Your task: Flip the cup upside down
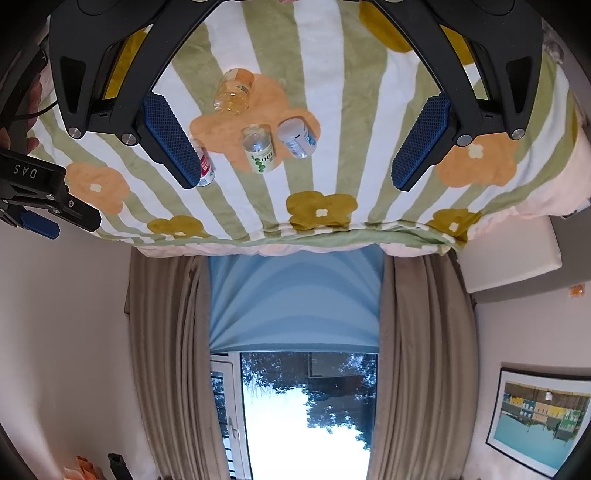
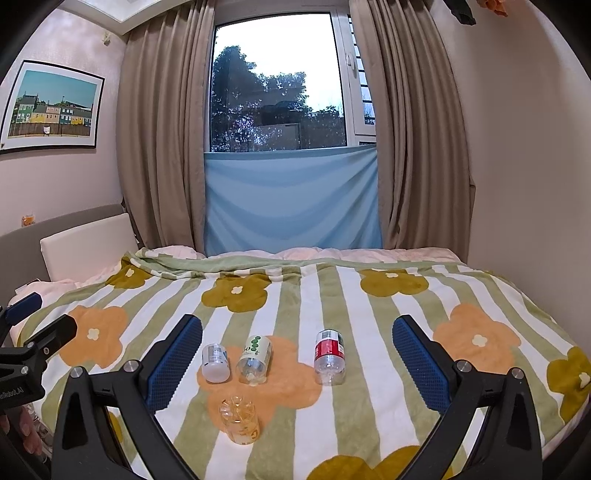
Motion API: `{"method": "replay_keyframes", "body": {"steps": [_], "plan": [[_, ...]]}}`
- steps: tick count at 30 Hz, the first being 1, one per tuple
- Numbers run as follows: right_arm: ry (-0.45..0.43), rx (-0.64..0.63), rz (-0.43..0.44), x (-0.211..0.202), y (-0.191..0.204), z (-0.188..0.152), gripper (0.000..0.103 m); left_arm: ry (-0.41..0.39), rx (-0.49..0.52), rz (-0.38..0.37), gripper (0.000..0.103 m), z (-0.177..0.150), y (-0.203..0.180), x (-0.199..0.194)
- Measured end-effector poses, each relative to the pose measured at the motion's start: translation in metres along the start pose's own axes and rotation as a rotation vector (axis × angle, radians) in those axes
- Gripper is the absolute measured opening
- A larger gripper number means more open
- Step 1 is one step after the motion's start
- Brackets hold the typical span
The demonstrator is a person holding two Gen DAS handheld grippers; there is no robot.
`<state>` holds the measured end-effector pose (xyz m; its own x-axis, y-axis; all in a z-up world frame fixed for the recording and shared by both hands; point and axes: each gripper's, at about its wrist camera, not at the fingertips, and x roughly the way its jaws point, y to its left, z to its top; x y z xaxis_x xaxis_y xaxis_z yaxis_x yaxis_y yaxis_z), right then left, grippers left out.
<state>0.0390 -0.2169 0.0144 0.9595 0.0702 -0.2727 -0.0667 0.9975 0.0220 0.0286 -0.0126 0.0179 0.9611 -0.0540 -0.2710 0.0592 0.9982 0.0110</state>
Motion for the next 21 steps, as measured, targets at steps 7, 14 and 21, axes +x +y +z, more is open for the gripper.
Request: {"method": "replay_keyframes", "body": {"steps": [7,14,21], "plan": [[-0.002,-0.009,0.002,-0.003,0.003,0.004,0.103,-0.001,0.003,-0.003,0.103,0.000,-0.001,-0.001],[-0.008,-0.008,0.003,-0.005,0.004,0.008,0.103,-0.047,0.020,0.024,0.103,0.008,-0.002,-0.008],[-0.007,-0.006,0.004,-0.005,0.004,0.009,0.103,-0.079,0.003,0.014,0.103,0.011,0.002,-0.012]]}}
